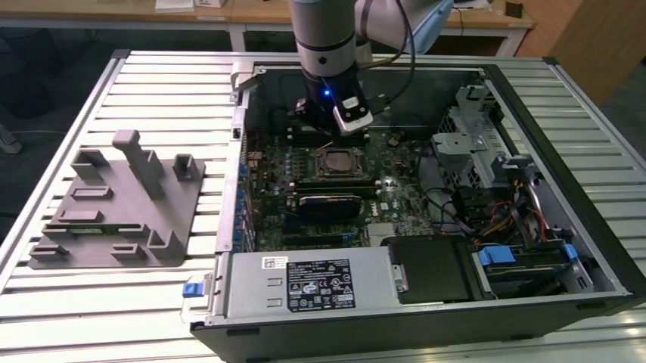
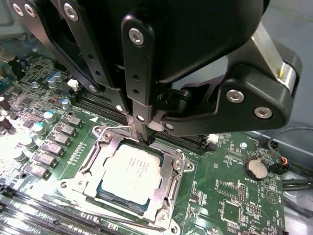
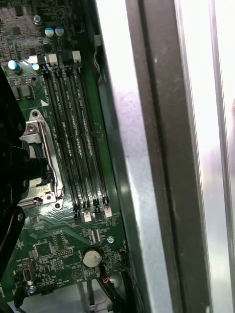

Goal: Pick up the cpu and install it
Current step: 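Install the first cpu locking lever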

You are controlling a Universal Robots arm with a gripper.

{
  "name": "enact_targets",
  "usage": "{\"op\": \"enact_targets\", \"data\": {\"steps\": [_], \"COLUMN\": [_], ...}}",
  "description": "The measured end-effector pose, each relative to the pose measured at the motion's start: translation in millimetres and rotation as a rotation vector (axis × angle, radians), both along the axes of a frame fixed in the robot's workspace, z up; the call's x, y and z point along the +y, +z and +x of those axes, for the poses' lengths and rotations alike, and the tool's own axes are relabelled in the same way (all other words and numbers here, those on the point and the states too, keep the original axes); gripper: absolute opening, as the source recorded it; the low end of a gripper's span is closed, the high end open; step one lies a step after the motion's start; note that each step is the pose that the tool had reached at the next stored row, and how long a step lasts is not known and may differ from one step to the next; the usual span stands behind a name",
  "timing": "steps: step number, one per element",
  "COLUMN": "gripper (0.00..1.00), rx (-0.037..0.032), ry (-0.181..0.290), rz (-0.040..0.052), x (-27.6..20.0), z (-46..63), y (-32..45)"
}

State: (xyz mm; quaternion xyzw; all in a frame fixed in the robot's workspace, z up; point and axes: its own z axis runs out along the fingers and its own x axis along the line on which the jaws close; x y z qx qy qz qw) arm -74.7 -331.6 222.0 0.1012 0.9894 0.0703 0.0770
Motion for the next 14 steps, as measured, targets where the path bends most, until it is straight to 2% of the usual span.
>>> {"op": "enact_targets", "data": {"steps": [3,9,14], "gripper": [0.11,0.11,0.11], "rx": [-0.0034,-0.0262,-0.0420], "ry": [-0.003,-0.008,-0.009], "rz": [0.0008,0.0025,0.0099], "x": [1.4,1.9,3.6], "z": [0.0,0.0,0.0], "y": [-2.1,-5.5,-8.2]}}
